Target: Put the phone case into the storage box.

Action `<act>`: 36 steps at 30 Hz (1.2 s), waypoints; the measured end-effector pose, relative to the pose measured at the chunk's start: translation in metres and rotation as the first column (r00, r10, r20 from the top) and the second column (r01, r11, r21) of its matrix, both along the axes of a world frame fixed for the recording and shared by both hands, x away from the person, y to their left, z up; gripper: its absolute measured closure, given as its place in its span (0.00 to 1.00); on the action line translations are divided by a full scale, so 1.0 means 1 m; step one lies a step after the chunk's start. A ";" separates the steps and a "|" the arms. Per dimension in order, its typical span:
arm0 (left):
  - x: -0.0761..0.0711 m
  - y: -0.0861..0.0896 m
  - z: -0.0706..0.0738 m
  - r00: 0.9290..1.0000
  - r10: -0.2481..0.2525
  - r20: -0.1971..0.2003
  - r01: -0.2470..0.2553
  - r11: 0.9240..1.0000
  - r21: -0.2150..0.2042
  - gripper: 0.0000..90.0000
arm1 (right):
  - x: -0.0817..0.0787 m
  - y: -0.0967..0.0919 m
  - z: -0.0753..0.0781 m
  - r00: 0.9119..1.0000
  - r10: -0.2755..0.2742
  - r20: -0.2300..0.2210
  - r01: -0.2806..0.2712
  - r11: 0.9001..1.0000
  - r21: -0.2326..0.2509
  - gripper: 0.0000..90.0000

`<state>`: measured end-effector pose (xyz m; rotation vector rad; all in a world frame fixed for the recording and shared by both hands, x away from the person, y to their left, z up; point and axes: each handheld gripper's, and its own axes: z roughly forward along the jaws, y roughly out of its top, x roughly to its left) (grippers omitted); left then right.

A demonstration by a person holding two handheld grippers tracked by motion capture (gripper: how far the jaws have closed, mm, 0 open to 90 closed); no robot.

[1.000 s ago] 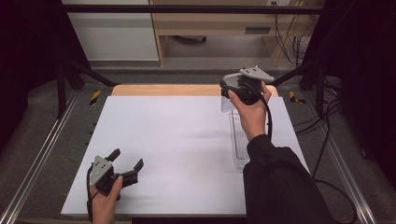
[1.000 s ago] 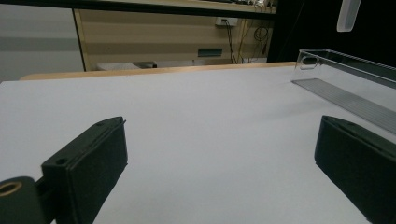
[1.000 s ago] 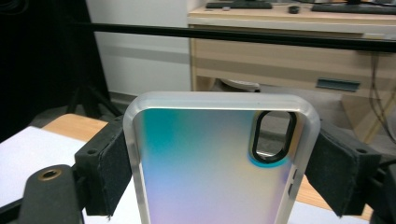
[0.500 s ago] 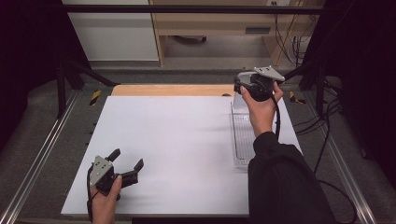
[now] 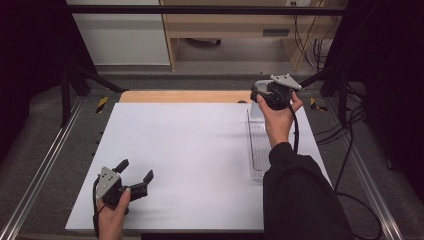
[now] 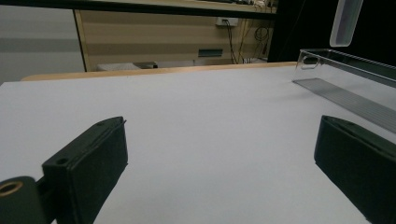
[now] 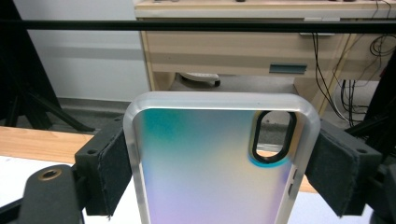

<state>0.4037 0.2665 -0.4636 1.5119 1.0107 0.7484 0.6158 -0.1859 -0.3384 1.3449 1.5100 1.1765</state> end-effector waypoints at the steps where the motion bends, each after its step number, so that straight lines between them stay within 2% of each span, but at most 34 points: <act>1: 0.000 0.000 0.000 1.000 -0.002 0.000 0.002 1.000 0.002 0.03 | 0.001 0.000 -0.002 1.000 -0.007 -0.004 0.007 1.000 0.000 0.20; 5: 0.000 -0.001 0.000 1.000 -0.002 0.001 0.002 1.000 0.005 0.03 | 0.010 -0.003 -0.013 0.999 -0.045 -0.013 0.045 0.999 0.015 0.20; 11: 0.000 0.000 0.000 1.000 -0.001 0.001 0.001 1.000 0.003 0.03 | 0.018 -0.004 -0.027 0.997 -0.072 -0.030 0.073 0.997 0.015 0.20; 19: 0.000 -0.001 0.000 1.000 -0.004 0.001 0.004 1.000 0.001 0.03 | 0.026 -0.001 -0.037 0.993 -0.109 -0.035 0.109 0.994 -0.001 0.20; 30: 0.000 -0.002 0.000 1.000 -0.006 0.004 0.006 1.000 0.001 0.03 | 0.032 0.003 -0.046 0.992 -0.114 -0.046 0.114 0.993 0.000 0.20; 36: 0.000 -0.003 0.000 1.000 -0.010 0.001 0.010 1.000 0.007 0.03 | 0.033 0.002 -0.057 0.990 -0.128 -0.058 0.128 0.992 -0.003 0.19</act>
